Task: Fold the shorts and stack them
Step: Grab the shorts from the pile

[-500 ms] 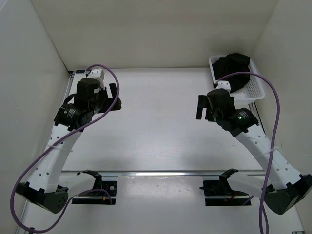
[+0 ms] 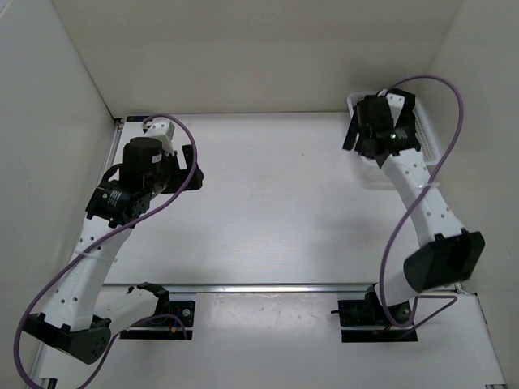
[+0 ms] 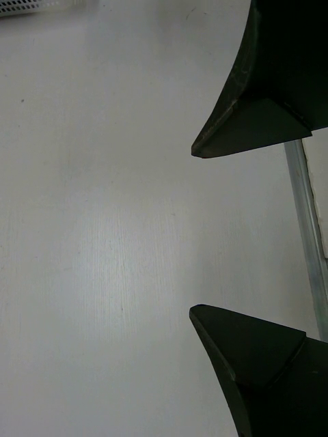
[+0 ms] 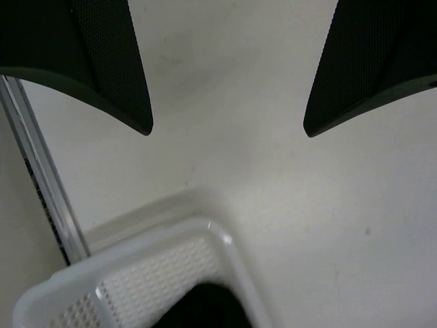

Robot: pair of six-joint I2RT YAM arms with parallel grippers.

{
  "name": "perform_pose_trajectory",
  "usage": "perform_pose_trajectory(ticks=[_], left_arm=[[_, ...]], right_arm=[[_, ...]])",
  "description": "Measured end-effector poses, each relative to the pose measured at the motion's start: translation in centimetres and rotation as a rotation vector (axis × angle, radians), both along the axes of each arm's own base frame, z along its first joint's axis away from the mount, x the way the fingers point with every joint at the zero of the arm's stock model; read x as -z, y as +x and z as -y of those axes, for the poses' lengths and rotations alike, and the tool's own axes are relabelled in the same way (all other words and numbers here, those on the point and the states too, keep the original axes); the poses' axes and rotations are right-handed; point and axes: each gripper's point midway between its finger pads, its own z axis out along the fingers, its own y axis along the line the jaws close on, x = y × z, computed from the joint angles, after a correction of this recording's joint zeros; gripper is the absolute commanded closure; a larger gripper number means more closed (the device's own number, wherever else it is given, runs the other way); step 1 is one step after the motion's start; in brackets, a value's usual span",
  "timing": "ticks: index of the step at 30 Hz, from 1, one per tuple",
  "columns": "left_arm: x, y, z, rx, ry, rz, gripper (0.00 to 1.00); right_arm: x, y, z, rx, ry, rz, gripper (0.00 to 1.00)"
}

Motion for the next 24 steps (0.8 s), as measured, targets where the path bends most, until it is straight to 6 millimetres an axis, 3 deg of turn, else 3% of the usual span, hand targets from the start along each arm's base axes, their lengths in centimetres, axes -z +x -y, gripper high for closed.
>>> perform_pose_trajectory(ticks=[3,6,13,16,20,24], left_arm=[[0.5,0.4,0.4,0.010,0.005,-0.031,0.00],[1.1,0.9,0.7,0.015,0.013,-0.060,0.00],[2.6,2.0,1.1,0.015,0.032,-0.111,0.00],[3.4,2.6,1.2,0.010,0.045,-0.135,0.00],[4.7,3.8,1.4,-0.003,0.072,-0.173,0.00],[5.3,4.9,1.5,-0.016,0.090,-0.191,0.00]], right_arm=[[-0.3,4.6,2.8,0.079,0.053,0.019,0.10],[1.5,8.6,5.5,0.152,0.099,0.004,0.11],[10.0,17.4,9.0,0.192,0.193,-0.096,0.10],[13.2,19.8,9.6,0.187,0.232,-0.121,0.10],[16.7,22.0,10.4,0.208,0.272,-0.131,0.18],[18.7,22.9,10.8,0.234,0.292,-0.128,0.64]])
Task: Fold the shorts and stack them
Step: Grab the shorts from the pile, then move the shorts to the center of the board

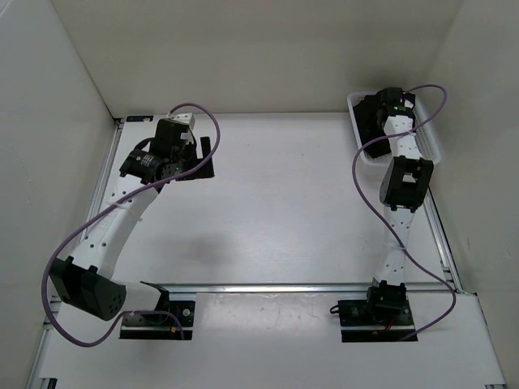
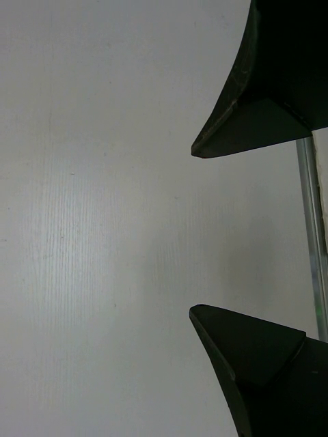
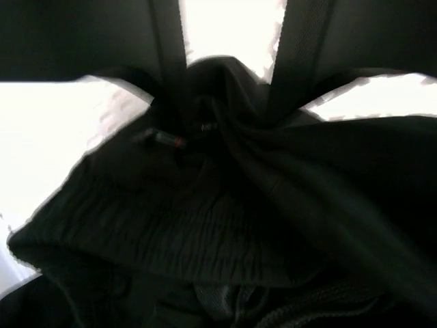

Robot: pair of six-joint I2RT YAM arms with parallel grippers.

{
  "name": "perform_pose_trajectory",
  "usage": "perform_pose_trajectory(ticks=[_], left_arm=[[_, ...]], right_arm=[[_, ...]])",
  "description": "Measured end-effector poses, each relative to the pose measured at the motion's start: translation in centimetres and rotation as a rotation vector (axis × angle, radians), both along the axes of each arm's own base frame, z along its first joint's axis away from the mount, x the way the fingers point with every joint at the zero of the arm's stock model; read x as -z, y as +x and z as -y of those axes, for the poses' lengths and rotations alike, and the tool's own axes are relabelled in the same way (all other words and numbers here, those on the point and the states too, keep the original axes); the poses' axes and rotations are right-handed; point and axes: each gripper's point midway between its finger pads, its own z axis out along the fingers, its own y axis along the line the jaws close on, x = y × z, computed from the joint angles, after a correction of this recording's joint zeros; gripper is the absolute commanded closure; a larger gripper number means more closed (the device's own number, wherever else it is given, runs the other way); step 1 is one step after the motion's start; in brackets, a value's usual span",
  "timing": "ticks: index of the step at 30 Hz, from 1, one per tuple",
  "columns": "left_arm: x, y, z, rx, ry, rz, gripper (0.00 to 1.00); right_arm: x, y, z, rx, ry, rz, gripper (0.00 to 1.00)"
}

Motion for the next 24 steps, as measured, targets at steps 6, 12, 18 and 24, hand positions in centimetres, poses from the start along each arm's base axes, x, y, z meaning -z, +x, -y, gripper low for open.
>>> perform_pose_trajectory(ticks=[6,12,18,24], left_arm=[[-0.3,0.6,0.0,-0.008,0.005,0.008,0.00],[-0.8,0.5,0.4,-0.012,-0.030,0.020,0.00],[-0.7,-1.7,0.0,-0.043,-0.081,0.008,0.00],[-3.7,-3.3,-1.0,-0.099,-0.104,0.027,0.00]], right_arm=[[0.0,0.8,0.2,0.029,0.013,0.035,1.00],[-6.0,-1.0,-0.1,0.016,0.005,0.098,1.00],[-27.4,-5.8,-3.2,-0.126,0.025,0.484,1.00],[-45.2,-16.6,-13.1,-0.470,0.090,0.871,1.00]])
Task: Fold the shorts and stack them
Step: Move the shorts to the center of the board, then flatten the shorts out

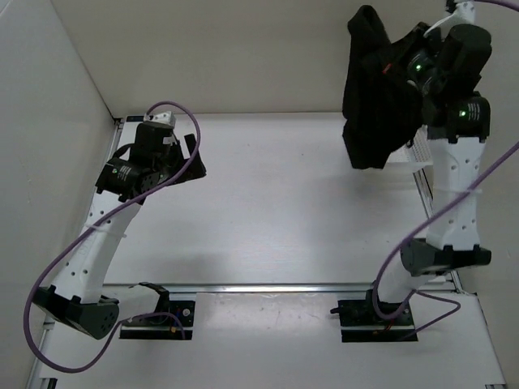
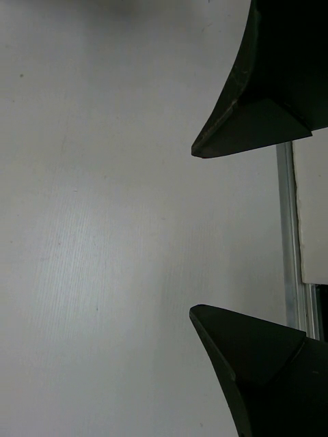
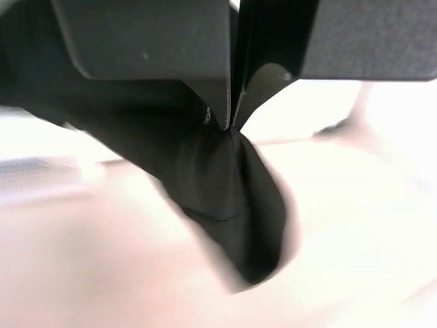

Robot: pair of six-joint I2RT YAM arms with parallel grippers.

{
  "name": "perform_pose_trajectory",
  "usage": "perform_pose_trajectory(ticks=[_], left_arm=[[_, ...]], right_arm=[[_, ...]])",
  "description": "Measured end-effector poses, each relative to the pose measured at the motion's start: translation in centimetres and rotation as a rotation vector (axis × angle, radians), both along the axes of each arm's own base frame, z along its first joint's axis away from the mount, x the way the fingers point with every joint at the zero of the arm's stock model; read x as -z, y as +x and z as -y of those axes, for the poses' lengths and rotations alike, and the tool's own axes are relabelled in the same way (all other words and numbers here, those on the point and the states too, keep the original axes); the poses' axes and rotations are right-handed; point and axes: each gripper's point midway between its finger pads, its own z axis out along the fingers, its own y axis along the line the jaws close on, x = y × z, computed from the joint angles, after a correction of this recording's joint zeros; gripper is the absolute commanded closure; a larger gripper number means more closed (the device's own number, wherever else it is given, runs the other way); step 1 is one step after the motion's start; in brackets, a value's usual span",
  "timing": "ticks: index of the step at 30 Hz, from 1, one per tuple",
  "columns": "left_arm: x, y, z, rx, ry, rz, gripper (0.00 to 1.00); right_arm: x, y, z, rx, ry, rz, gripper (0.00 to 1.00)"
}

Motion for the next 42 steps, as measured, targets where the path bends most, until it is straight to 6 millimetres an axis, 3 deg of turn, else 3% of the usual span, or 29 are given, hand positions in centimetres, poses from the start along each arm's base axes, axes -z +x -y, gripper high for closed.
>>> perform_pose_trajectory(ticks=[3,5,7,8,9,10,12,14,15,18,19,20,22,23,25,26,28,30,33,35,38,42], left_arm=[[-2.4,0.0,-0.7,-0.036,-0.017,0.044,0.00],[-3.3,0.0,-1.5,-0.064,-0.027,0.062,0.00],[-3.5,-0.2,-2.2,-0.090,-0.031,0.063,0.00],[-3.5,-0.3,-2.6,-0.101,-0.031,0.061,0.00],[-3.4,-0.3,-2.8,-0.106,-0.031,0.056,0.00],[-3.3,-0.4,-2.8,-0.105,-0.032,0.051,0.00],[-2.7,-0.5,-2.5,-0.092,-0.038,0.035,0.00],[-1.3,-0.9,-2.1,-0.066,-0.042,-0.005,0.01],[-0.4,-1.0,-1.8,-0.054,-0.044,-0.029,0.04],[2.8,-1.4,-0.5,-0.002,-0.048,-0.111,0.34],[3.9,-1.7,0.0,0.018,-0.050,-0.139,0.56],[5.0,-2.0,0.6,0.042,-0.056,-0.172,0.67],[7.2,-2.7,1.9,0.091,-0.064,-0.224,0.78],[8.1,-3.0,2.4,0.107,-0.072,-0.250,0.71],[10.2,-3.6,3.9,0.147,-0.085,-0.300,0.44],[11.3,-4.1,4.7,0.165,-0.089,-0.332,0.34],[13.2,-4.3,6.0,0.188,-0.086,-0.384,0.14],[15.2,-4.1,7.0,0.190,-0.077,-0.439,0.09],[18.5,-2.8,7.6,0.167,-0.040,-0.514,0.07],[20.5,-1.7,7.9,0.155,-0.006,-0.561,0.05],[23.1,0.2,8.5,0.146,0.035,-0.602,0.04],[25.4,2.4,9.6,0.159,0.060,-0.626,0.07]], right_arm=[[-1.4,-4.8,-6.5,-0.211,-0.022,0.048,1.00],[1.0,-7.3,-10.6,-0.336,-0.042,0.011,1.00],[5.6,-8.9,-13.5,-0.422,-0.068,-0.084,0.96],[8.8,-9.7,-14.7,-0.452,-0.084,-0.150,0.83],[12.0,-10.3,-15.5,-0.472,-0.095,-0.225,0.57],[15.7,-10.7,-16.0,-0.485,-0.112,-0.310,0.11],[22.5,-11.3,-16.1,-0.494,-0.157,-0.482,0.05],[27.3,-11.5,-15.6,-0.470,-0.195,-0.629,0.05],[28.6,-11.6,-15.2,-0.452,-0.212,-0.666,0.05],[30.7,-12.7,-12.9,-0.388,-0.235,-0.715,0.59],[30.7,-13.1,-11.9,-0.361,-0.229,-0.707,0.74],[30.4,-13.8,-10.6,-0.324,-0.210,-0.696,0.93],[29.7,-15.0,-7.9,-0.241,-0.173,-0.669,0.97],[29.4,-15.5,-6.8,-0.202,-0.156,-0.654,0.92],[29.9,-16.6,-5.5,-0.153,-0.125,-0.655,0.78],[30.6,-17.4,-5.3,-0.148,-0.112,-0.672,0.58],[32.9,-18.9,-5.4,-0.158,-0.083,-0.729,0.34],[36.5,-21.3,-6.1,-0.195,-0.073,-0.833,0.14],[40.6,-25.3,-8.4,-0.275,-0.089,-0.972,0.00],[42.1,-27.6,-9.6,-0.323,-0.096,-1.033,0.00],[43.8,-29.5,-10.1,-0.313,-0.047,-1.102,0.00],[45.8,-30.2,-10.0,-0.249,0.076,-1.179,0.00]])
